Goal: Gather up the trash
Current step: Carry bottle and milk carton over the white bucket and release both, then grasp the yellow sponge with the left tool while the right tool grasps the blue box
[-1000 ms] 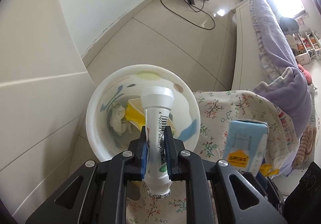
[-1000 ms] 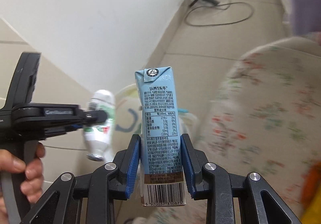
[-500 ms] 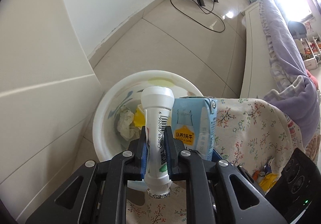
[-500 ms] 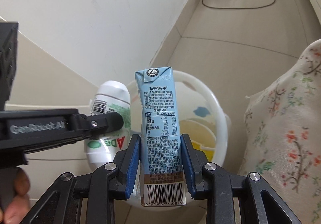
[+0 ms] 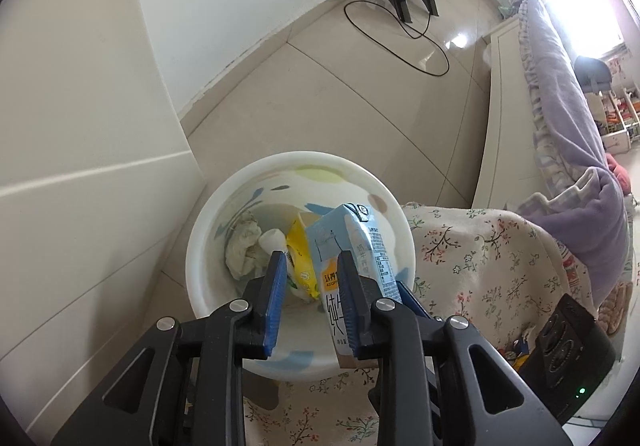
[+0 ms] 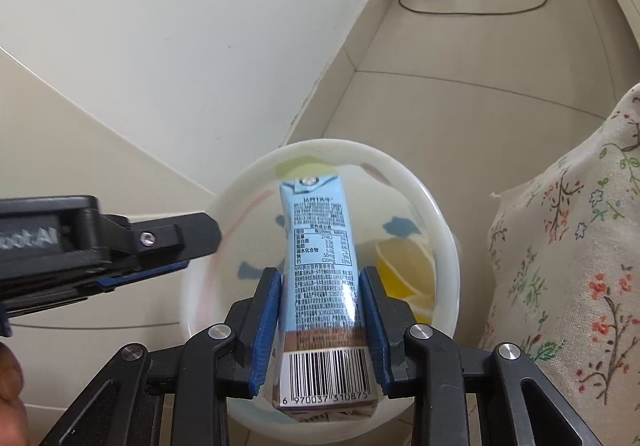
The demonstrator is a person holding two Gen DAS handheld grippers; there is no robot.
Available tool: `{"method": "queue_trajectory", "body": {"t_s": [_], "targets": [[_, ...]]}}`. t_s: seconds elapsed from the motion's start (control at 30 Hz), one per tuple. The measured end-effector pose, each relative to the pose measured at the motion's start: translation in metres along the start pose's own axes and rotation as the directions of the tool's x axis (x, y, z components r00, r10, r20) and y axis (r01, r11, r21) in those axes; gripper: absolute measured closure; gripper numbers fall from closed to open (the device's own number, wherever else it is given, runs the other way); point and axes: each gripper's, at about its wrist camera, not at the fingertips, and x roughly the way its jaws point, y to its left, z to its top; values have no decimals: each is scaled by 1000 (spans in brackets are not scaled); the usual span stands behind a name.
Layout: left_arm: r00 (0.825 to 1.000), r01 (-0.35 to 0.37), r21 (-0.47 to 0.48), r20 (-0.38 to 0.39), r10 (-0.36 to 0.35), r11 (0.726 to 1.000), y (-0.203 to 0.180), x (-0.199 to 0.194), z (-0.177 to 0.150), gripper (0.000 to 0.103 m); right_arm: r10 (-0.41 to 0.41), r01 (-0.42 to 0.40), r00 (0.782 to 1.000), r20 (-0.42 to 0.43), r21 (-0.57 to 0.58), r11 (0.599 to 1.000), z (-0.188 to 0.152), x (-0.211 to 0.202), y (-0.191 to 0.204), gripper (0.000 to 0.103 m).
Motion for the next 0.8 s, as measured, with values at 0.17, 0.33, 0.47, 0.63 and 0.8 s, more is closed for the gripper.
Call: {"method": "queue_trajectory", "body": {"t_s": [0.17, 0.33, 0.47, 0.63, 0.8], "targets": [[1000, -19, -12, 12, 20, 1000, 3, -6, 0, 75, 15, -14, 1000, -5, 24, 1000, 1, 2, -2, 59], [1000, -17, -30, 18, 18, 999, 6, -12, -1, 74, 17, -17, 1000, 3, 47, 999, -1, -5, -7, 49], [1000, -12, -5, 16, 13, 1000, -5, -16, -9, 74, 1, -2, 1000, 18, 18, 1000, -9, -32, -12, 49], [1000, 18, 67, 5, -19, 998, -33, -21, -29, 74, -26, 26, 998, 51, 0, 1000, -23, -86, -33, 49], [998, 49, 211, -37, -42, 976, -86, -17, -70, 53, -116, 119, 989, 96, -19, 993, -43, -168, -73, 49]]}}
